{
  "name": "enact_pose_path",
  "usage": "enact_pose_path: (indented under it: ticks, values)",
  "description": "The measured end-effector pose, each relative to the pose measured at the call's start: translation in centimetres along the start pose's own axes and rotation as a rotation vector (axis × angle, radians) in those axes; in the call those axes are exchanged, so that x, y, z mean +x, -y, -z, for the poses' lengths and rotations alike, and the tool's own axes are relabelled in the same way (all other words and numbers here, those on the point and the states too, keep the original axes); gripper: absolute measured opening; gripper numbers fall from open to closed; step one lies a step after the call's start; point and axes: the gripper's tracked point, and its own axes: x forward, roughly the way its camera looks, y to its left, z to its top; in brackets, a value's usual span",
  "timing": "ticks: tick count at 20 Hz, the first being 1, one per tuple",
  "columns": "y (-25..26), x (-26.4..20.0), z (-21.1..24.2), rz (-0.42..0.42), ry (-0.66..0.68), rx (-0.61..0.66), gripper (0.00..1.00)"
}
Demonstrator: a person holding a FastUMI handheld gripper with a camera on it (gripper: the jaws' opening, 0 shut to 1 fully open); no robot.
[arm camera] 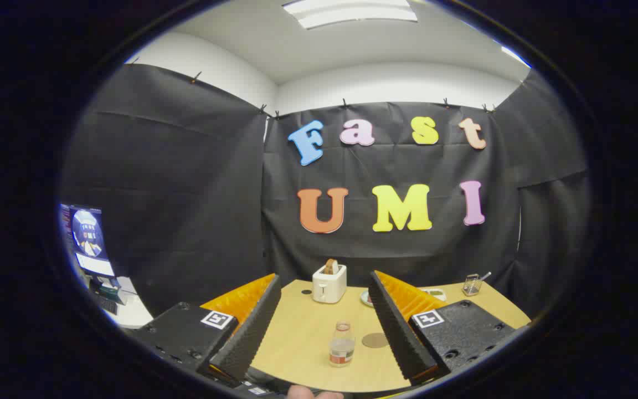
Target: Take the bottle from table, then pour the juice into the cup, finally place the bottle on the coaster
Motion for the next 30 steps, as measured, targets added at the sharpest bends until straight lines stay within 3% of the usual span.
enact_pose_path:
  ticks: [19, 30]
  values:
    - [1.6, 0.7, -0.1, 0.036, -0.003, -0.002, 1.0]
    - [-0.2, -0.9, 0.4, 0.011, 0.002, -0.007, 1.0]
